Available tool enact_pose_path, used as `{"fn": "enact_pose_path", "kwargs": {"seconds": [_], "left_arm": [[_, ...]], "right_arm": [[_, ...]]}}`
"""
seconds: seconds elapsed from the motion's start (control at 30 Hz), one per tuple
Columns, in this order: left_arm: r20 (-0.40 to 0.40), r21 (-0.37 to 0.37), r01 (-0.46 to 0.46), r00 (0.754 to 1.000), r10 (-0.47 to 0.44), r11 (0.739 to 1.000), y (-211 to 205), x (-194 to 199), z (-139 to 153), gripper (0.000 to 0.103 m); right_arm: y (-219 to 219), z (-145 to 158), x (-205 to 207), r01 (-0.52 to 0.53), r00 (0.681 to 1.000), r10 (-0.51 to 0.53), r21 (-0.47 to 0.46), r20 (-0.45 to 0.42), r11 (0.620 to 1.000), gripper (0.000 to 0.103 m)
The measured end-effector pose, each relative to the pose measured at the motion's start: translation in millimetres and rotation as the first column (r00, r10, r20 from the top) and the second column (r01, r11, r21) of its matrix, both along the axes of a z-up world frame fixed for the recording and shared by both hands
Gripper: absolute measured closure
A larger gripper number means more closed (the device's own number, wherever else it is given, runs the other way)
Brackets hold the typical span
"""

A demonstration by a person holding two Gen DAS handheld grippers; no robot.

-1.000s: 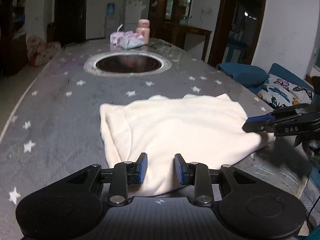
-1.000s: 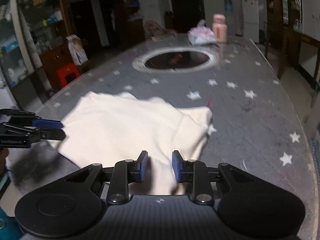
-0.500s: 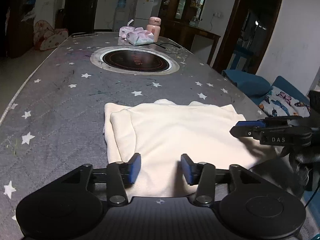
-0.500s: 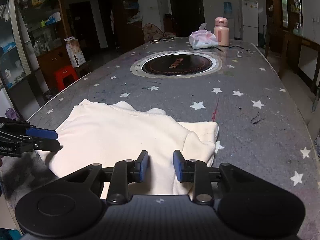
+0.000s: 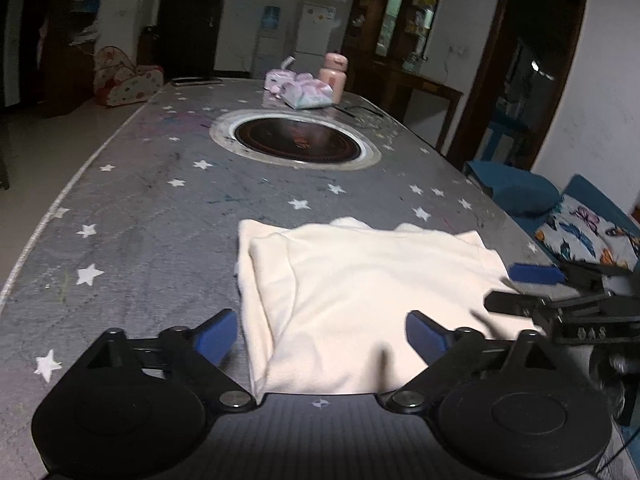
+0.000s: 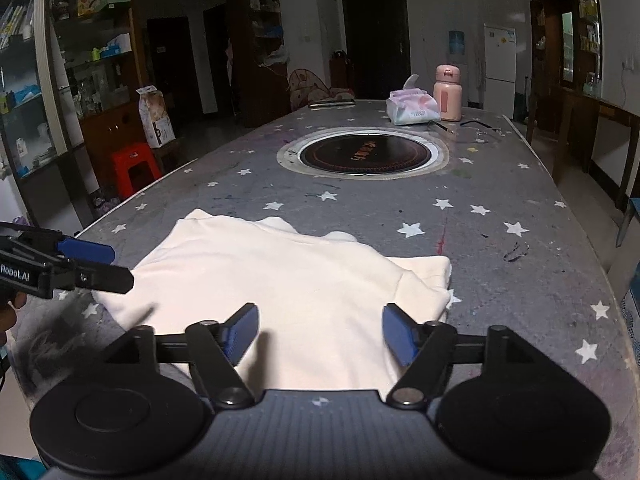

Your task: Fold clothes

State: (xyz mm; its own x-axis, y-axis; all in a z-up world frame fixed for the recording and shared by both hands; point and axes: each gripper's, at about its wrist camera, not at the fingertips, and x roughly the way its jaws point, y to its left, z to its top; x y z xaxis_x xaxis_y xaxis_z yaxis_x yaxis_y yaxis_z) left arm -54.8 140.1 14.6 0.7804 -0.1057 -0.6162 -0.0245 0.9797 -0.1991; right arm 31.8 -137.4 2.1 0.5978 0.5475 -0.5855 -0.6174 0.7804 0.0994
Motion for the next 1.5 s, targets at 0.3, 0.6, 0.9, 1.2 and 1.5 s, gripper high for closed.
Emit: {"fn": "enact_pose_path", "kwargs": {"seconds": [0.3, 0.6, 0.9, 1.2, 1.5], "left_arm": [[0.040, 0.030, -0.076, 0.996, 0.075, 0.997, 9, -14, 5, 0.000], [0.043, 0.049, -0.132, 0.991, 0.130, 0.990, 12, -24, 4, 0.000], [-0.044, 0.028, -0.211, 0.976, 0.212, 0.977, 26, -23, -1, 0.000], [-0.047, 0.013, -0.243, 0.969, 0.243, 0.970, 44, -23, 2, 0.000], [-0.083, -0.071, -0.309, 0.949, 0.303, 0.949, 65, -15, -1, 0.000]], "right_arm": [[4, 8, -24, 0.002, 0.998, -0.002, 0.003, 0.071, 1.000, 0.000], [9, 7, -34, 0.007, 0.999, -0.009, 0.035, 0.045, 0.999, 0.000], [30, 6, -48, -0.092, 0.994, 0.094, -0.036, 0.049, 0.995, 0.000], [64, 10, -67, -0.243, 0.966, 0.251, -0.121, 0.056, 0.963, 0.005], [101, 0, -69, -0.339, 0.938, 0.348, -0.198, 0.009, 0.920, 0.035]]}}
